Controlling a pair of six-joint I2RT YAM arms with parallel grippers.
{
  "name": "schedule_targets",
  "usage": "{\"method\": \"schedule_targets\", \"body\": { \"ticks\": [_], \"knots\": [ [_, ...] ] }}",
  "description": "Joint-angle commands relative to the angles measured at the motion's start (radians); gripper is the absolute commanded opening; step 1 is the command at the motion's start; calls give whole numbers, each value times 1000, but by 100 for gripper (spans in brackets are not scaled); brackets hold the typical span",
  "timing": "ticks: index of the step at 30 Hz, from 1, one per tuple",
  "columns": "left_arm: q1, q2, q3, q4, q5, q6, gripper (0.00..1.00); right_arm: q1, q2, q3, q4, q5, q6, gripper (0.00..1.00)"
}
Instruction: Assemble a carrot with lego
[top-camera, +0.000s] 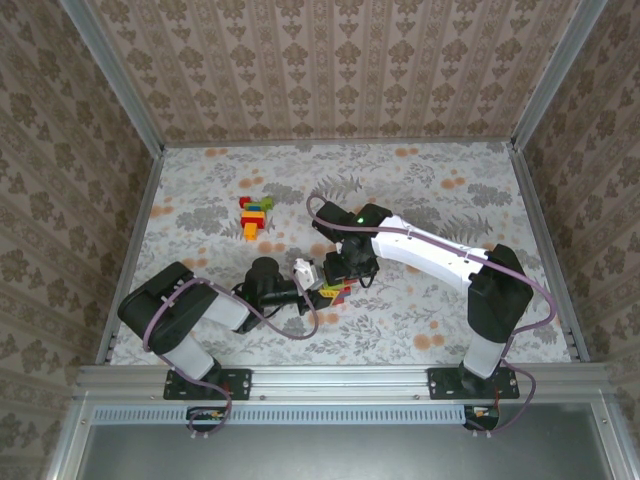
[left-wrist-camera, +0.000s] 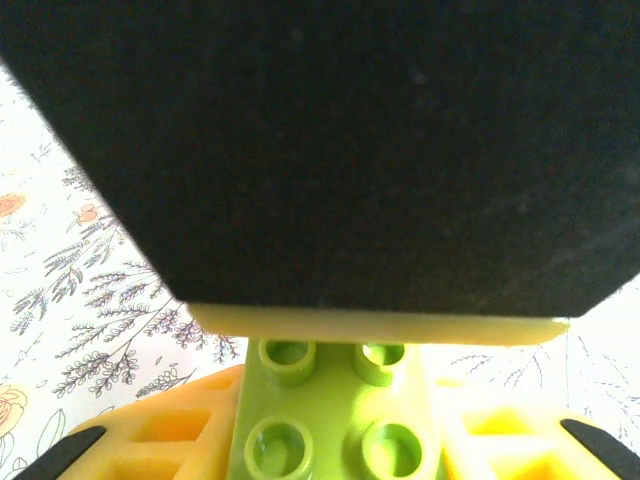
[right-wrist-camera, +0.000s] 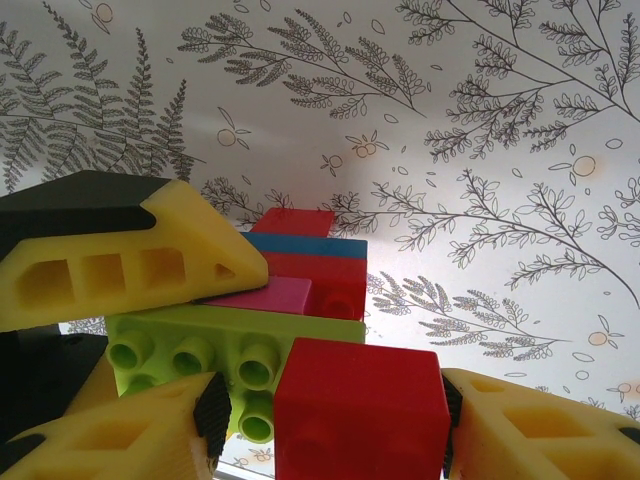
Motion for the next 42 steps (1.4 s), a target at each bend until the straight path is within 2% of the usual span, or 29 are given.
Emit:
{"method": "schedule_targets", "body": {
  "ticks": [1, 17, 22, 26, 31, 35, 39, 42],
  "knots": [
    [-9, 17, 15, -76, -36, 15, 40, 14, 37, -1, -13, -18, -14, 58],
    [-18, -29, 3, -114, -57, 32, 49, 0, 86, -44, -37, 16, -24, 57],
    [-20, -34, 6, -119, -58, 33, 50, -1, 76, -40, -62, 51, -22, 56],
    [-20, -35, 12, -125, -52, 31, 53, -1, 47, -40, -40, 31, -27, 57],
    [-20, -53, 18, -149, -38, 32, 61, 0, -8, -37, -5, -6, -41, 65],
    [-20, -75, 19, -166, -34, 33, 68, 1, -36, -28, -8, -8, -49, 67],
    [-20, -90, 28, -185, -20, 29, 82, 0, -63, -36, -4, -13, -57, 68],
    [-20, -93, 50, -220, -6, 31, 98, 1, -90, -45, 8, -9, -58, 69]
  ]
}}
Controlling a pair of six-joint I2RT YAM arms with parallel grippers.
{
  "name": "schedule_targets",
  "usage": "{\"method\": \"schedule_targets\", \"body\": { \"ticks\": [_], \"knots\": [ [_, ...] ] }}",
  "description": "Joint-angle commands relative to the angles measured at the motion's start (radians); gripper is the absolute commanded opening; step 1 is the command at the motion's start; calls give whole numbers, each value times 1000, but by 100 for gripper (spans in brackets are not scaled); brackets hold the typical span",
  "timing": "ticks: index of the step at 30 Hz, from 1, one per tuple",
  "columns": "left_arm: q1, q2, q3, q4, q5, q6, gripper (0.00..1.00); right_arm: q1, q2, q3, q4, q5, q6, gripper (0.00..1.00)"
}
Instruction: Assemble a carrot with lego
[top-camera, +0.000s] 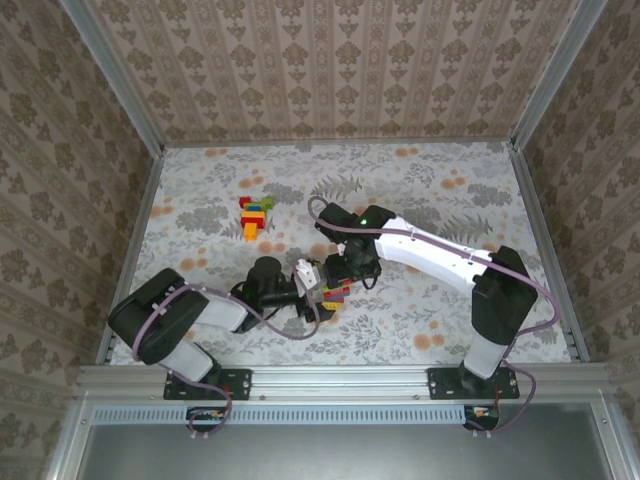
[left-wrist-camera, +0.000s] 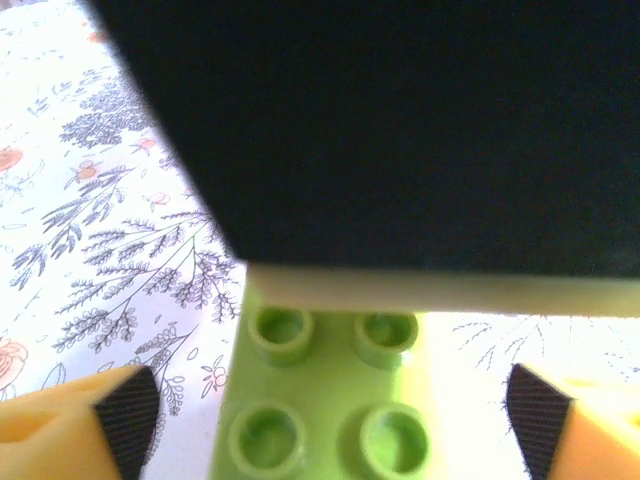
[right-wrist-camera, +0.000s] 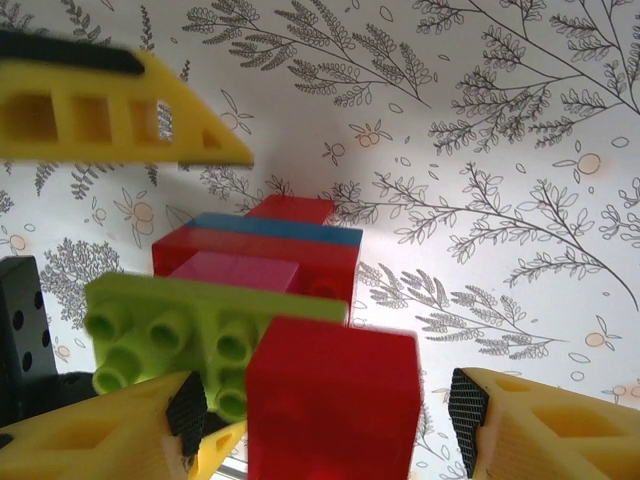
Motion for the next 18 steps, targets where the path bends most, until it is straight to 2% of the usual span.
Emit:
{"method": "schedule_targets", "body": {
  "ticks": [1, 7, 13, 18],
  "knots": [
    [-7, -22, 39, -50, 38, 6, 100, 6, -64, -11, 0, 2, -18, 69],
    [-11, -42, 51, -77, 25, 5, 100, 6, -102, -11, 3, 21, -25, 69],
    [-12, -108, 57, -181, 10, 27, 100, 6, -170, -12, -20, 52, -29, 69],
    [-11, -134, 34, -181, -31, 22, 100, 7, -226, -94, -55, 59, -23, 69]
  ]
}}
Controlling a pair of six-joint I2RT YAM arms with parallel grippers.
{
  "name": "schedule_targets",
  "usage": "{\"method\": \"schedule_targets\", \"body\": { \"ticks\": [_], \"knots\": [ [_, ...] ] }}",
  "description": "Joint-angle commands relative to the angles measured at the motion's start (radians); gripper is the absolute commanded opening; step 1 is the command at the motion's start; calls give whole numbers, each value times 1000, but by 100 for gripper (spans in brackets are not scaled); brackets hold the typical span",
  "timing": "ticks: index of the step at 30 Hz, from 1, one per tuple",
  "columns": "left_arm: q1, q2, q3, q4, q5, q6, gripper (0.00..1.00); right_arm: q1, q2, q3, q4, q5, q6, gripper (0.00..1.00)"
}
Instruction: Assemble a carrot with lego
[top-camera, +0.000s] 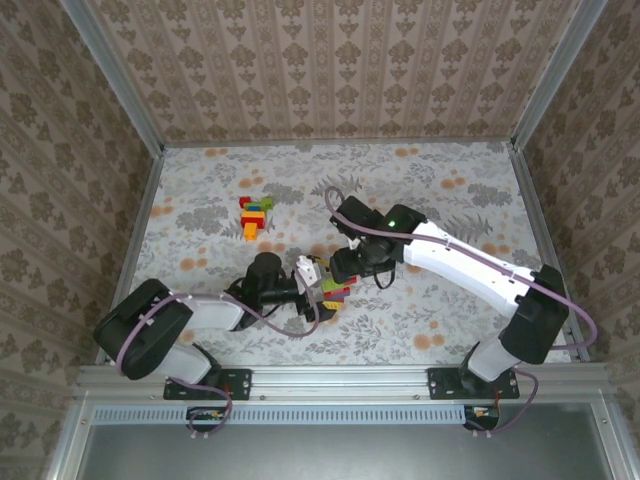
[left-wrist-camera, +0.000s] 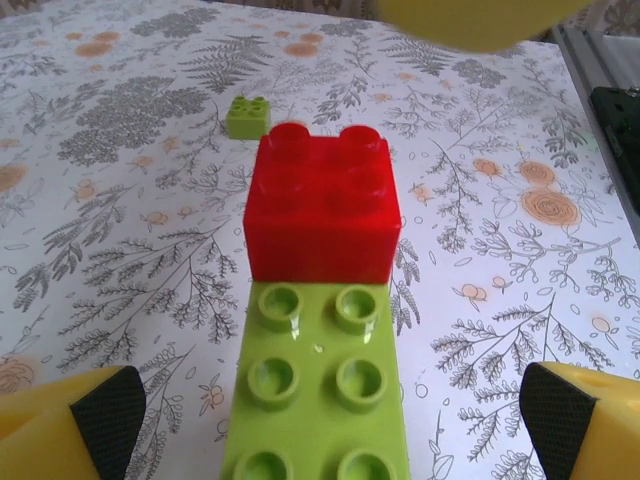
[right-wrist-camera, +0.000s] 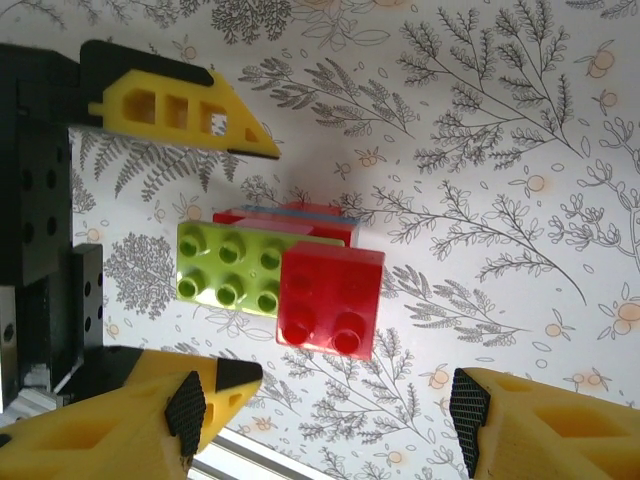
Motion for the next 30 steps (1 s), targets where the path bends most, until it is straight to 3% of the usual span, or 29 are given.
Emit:
{"method": "schedule_targets", "body": {
  "ticks": [1, 11, 17, 24, 30],
  "knots": [
    [-3, -24, -2, -34, -36, 19, 100, 6, -55, -81, -47, 23, 1, 69],
    [15, -7, -13, -12, -47, -8, 100, 6, -128, -297, 55, -1, 43, 70],
    [16, -55, -70, 31, -176, -26, 100, 5, -73, -276, 76, 12, 21, 70],
    [21, -161, -160, 89, -196, -48, 100, -20, -32, -253, 86, 27, 5, 69],
    [35, -174, -194, 123, -300, -58, 100, -46, -27, -249, 83, 53, 5, 69]
  ]
}}
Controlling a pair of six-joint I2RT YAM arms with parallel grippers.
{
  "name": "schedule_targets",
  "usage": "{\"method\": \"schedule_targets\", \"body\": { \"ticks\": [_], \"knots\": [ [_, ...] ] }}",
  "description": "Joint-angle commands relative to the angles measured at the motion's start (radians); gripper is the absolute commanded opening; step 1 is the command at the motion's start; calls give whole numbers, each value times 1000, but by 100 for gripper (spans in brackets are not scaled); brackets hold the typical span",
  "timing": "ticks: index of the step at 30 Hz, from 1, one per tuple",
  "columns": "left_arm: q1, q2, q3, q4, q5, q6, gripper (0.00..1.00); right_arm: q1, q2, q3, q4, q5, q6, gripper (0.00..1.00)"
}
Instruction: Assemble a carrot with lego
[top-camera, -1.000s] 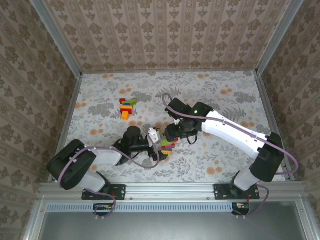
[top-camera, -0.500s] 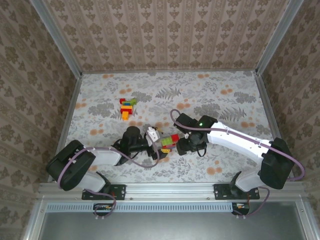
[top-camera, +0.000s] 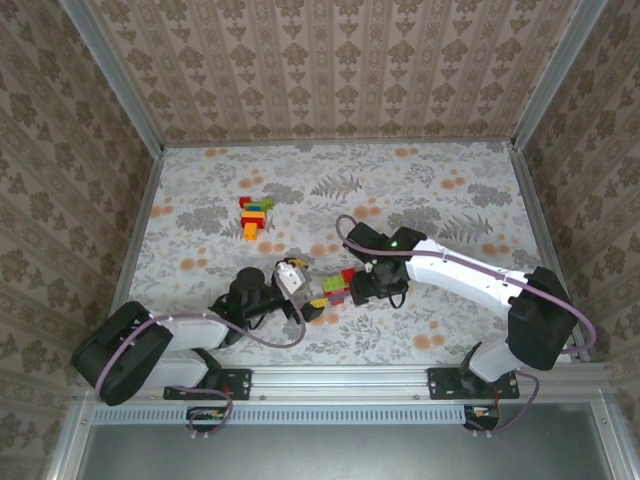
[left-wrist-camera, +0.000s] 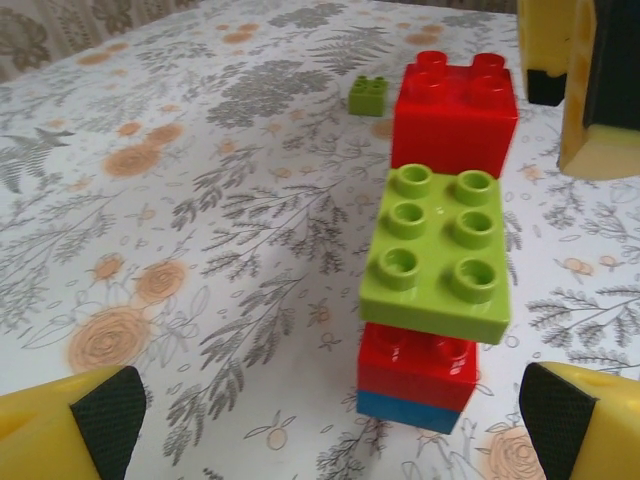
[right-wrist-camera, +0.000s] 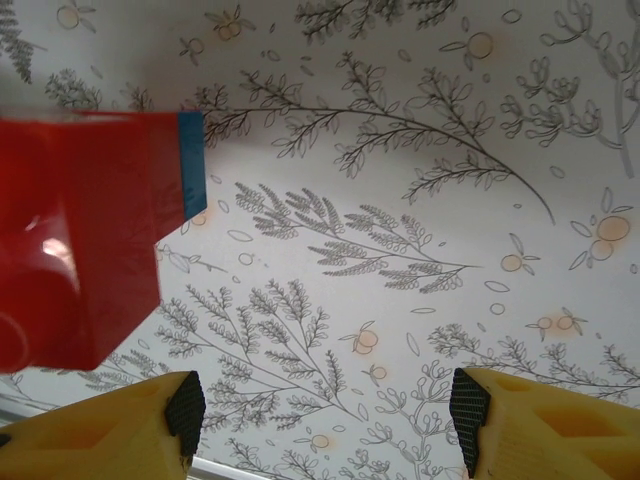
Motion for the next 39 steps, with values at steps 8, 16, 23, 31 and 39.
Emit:
{"method": "schedule_targets", "body": {
  "ticks": [8, 16, 23, 31, 39],
  "knots": [
    [37, -25, -51, 92, -79, -43, 100, -40, 41, 43, 9, 36, -20, 69],
    [41, -3, -50, 111, -25, -34, 100, -73, 101, 71, 20, 39, -36, 69],
    [42, 19, -39, 111, -10, -28, 100, -98, 143, 108, 11, 63, -56, 69],
    [43, 41, -23, 103, 23, -20, 100, -129, 201, 176, -5, 85, -90, 69],
    [43, 77, 7, 87, 69, -6, 100, -141, 237, 230, -1, 70, -110, 69]
  ]
}}
